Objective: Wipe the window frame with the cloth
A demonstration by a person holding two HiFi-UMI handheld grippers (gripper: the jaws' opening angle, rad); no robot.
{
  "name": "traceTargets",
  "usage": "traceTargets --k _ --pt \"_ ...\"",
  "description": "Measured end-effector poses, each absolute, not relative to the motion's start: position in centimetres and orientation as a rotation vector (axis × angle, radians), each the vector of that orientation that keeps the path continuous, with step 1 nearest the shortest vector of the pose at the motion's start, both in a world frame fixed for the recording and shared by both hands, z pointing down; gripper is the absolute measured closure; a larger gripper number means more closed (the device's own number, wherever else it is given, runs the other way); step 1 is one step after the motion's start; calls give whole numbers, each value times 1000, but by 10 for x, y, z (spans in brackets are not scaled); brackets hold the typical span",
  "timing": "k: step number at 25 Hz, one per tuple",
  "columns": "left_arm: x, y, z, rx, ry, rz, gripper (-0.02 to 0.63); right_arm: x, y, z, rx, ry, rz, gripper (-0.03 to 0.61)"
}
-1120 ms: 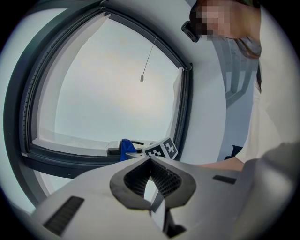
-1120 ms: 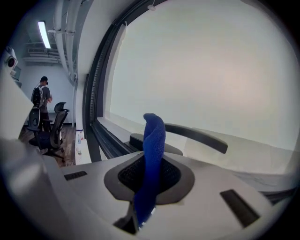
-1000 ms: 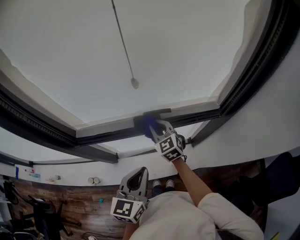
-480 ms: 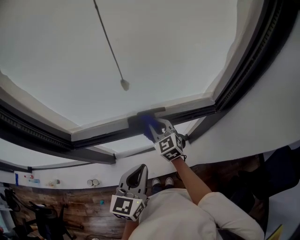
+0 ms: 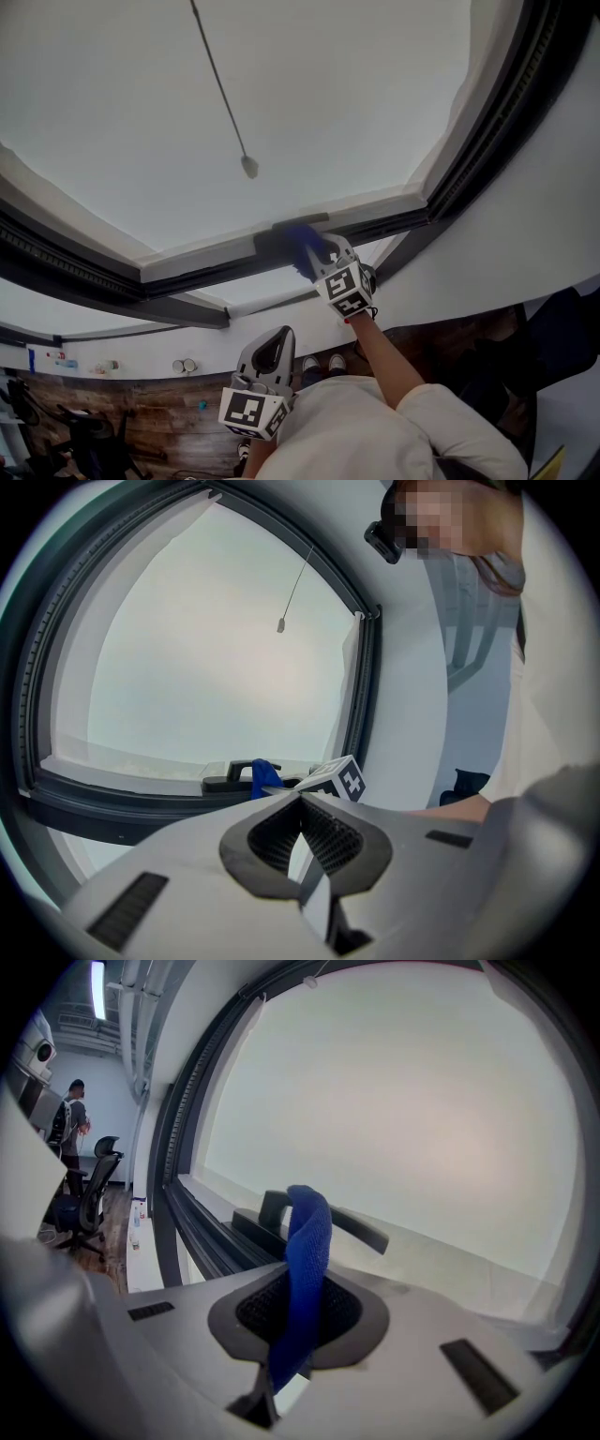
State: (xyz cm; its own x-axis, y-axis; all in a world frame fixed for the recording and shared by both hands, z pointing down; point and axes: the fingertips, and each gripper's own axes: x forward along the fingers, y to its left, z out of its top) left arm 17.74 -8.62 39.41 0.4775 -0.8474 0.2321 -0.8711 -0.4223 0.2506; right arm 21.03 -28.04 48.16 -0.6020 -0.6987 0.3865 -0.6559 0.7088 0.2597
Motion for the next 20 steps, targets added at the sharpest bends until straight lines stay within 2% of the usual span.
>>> traceTargets --k 20 --pt "178 -82 400 2391 -1410 95 606 249 -287 484 1140 -2403 -81 534"
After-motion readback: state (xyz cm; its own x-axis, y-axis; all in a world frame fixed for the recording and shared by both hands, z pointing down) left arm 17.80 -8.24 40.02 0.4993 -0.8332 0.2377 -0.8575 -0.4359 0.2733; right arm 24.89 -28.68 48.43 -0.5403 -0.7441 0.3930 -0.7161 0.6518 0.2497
